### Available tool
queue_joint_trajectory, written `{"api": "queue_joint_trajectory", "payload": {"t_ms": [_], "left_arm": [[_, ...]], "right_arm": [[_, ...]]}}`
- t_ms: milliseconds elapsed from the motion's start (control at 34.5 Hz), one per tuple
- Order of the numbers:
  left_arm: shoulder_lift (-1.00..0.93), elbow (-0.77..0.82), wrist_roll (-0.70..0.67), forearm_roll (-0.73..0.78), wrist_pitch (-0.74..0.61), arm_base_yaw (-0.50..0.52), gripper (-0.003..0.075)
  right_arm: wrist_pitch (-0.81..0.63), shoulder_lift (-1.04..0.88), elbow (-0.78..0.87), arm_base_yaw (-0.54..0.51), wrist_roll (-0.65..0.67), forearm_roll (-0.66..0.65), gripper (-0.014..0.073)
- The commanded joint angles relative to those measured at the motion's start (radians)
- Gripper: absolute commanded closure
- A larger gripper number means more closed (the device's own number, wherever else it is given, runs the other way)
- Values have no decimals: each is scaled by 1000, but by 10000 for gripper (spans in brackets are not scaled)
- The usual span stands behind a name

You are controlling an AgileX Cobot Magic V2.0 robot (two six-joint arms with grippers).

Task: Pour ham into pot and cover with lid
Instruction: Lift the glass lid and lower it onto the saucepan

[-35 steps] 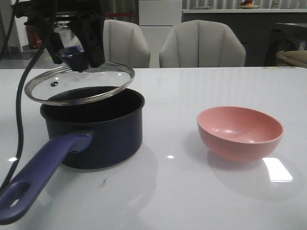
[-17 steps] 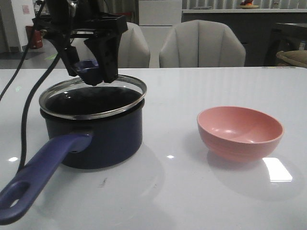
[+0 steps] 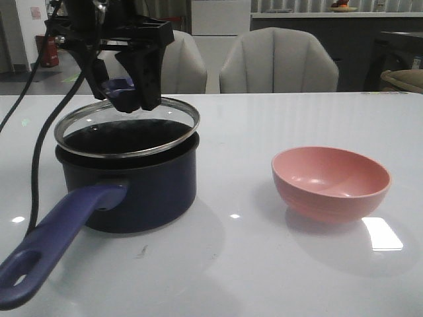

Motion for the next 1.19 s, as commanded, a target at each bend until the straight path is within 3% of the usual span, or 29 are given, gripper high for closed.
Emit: {"api": "queue_joint_trajectory", "payload": {"t_ms": [0, 753, 1014, 1159], "left_arm": [[-49, -38, 0, 12, -40, -5, 349], [-14, -38, 0, -6, 23, -5, 341], [-14, -38, 0, -8, 35, -5, 122], [-14, -52, 0, 5, 53, -5, 117]], "right_arm": [[-68, 11, -27, 1, -9, 4, 431], [-68, 11, -27, 1, -9, 4, 431], [-68, 11, -27, 1, -9, 4, 431], [-68, 11, -27, 1, -9, 4, 431]]}}
